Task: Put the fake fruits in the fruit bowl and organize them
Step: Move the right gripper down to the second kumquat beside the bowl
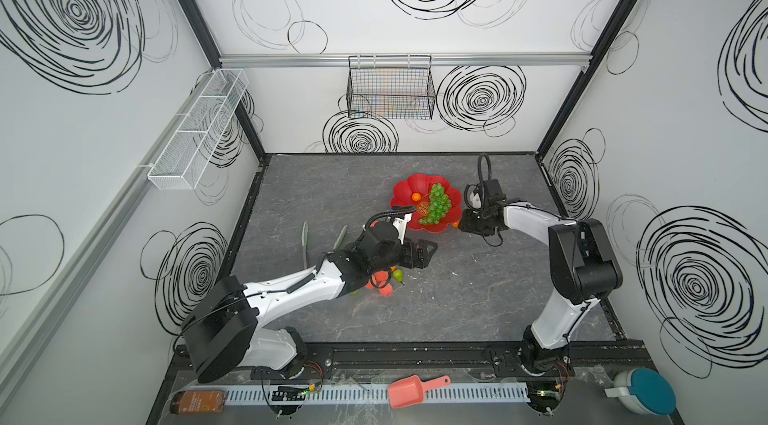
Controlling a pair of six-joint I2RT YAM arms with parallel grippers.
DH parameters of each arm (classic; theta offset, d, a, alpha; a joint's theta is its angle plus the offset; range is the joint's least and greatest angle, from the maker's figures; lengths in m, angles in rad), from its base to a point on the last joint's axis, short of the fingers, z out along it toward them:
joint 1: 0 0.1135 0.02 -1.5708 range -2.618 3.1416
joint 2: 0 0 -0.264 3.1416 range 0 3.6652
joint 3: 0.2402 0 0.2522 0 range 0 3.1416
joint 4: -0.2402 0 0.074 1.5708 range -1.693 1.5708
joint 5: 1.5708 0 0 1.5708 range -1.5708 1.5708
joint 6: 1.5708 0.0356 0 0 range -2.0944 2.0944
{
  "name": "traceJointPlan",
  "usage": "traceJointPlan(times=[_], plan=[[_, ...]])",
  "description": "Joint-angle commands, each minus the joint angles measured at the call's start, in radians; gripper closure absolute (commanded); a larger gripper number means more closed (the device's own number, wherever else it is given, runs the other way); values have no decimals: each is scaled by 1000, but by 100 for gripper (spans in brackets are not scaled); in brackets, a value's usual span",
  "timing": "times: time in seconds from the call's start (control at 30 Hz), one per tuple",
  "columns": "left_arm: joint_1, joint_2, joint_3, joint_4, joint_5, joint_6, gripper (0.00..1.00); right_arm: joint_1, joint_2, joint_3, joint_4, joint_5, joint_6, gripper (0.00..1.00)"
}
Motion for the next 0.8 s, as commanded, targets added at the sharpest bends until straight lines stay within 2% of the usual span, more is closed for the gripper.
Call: traceJointPlan(times=[0.0,0.4,0.77], plan=[[3,-6,23,32,-15,16,4,12,18,40,16,-9,10,50],[9,-9,18,28,-11,15,4,39,66,93,21,-13,17,41],[21,-18,10,26,-10,10,4,47,134,157,-19,29,10,46]])
